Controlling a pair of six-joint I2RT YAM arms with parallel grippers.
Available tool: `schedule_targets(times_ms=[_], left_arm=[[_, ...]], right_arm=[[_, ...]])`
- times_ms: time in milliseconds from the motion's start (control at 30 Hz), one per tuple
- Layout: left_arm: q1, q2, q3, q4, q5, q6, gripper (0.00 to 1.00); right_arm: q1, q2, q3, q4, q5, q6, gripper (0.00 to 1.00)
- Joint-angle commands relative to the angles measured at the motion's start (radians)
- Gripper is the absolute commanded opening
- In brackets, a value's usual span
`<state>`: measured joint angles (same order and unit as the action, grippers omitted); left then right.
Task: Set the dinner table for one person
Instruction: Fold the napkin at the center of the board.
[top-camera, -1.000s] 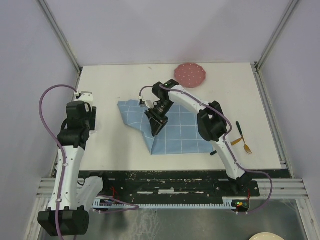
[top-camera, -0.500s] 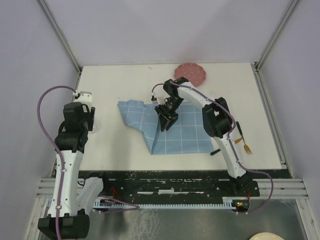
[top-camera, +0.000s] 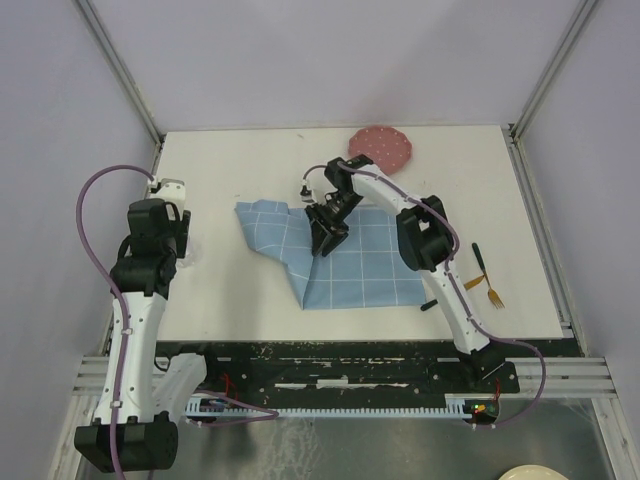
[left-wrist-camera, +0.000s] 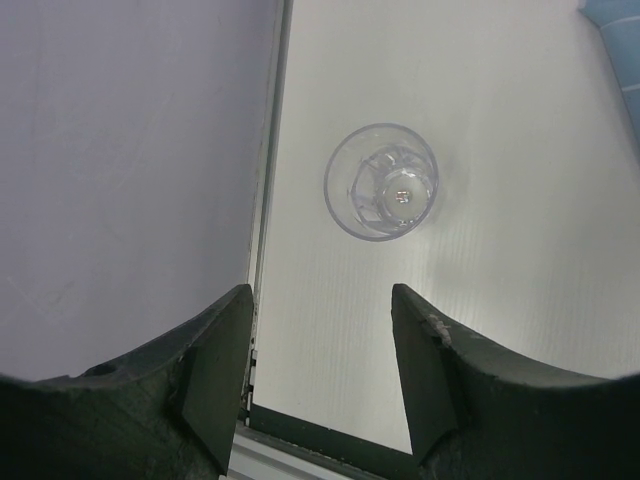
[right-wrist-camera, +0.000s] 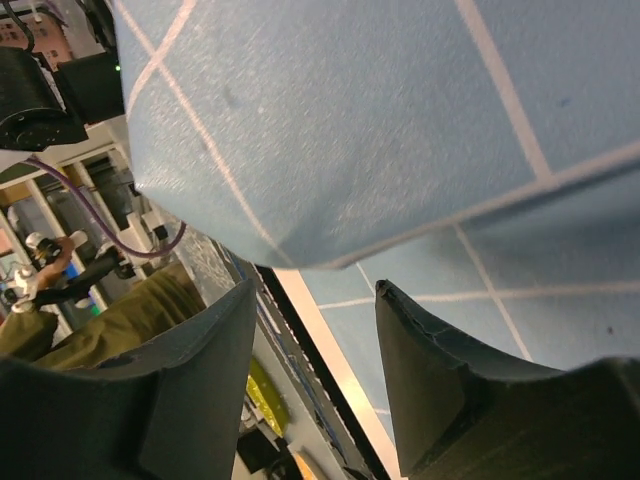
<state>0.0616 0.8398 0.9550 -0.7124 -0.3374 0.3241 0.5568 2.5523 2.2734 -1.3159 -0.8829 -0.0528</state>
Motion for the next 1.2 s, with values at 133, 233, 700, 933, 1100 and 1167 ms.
schedule_targets(times_ms=[133, 233, 700, 933, 1100, 1167], left_arm=[[0.005, 0.0, 0.067, -0.014, 0.012, 0.051, 0.64], [0.004, 0.009, 0.082, -0.036, 0.007, 0.05, 0.63], [0.005, 0.003, 0.094, -0.061, -0.009, 0.053, 0.63], [0.005, -0.001, 0.105, -0.059, -0.006, 0.062, 0.63], [0.004, -0.014, 0.086, -0.047, 0.007, 0.049, 0.63], [0.004, -0.017, 0.081, -0.041, 0.012, 0.047, 0.63]], right_arm=[[-0.009, 0.137, 0.16, 0.042, -0.167, 0.08, 0.59], [-0.014, 0.162, 0.188, 0.119, -0.214, 0.172, 0.59], [-0.02, 0.056, -0.014, 0.702, -0.409, 0.604, 0.46], [-0.013, -0.028, -0.018, 0.6, -0.378, 0.505, 0.02], [0.042, -0.066, 0.095, 0.235, -0.185, 0.192, 0.02], [0.081, -0.082, 0.097, 0.161, -0.149, 0.123, 0.02]])
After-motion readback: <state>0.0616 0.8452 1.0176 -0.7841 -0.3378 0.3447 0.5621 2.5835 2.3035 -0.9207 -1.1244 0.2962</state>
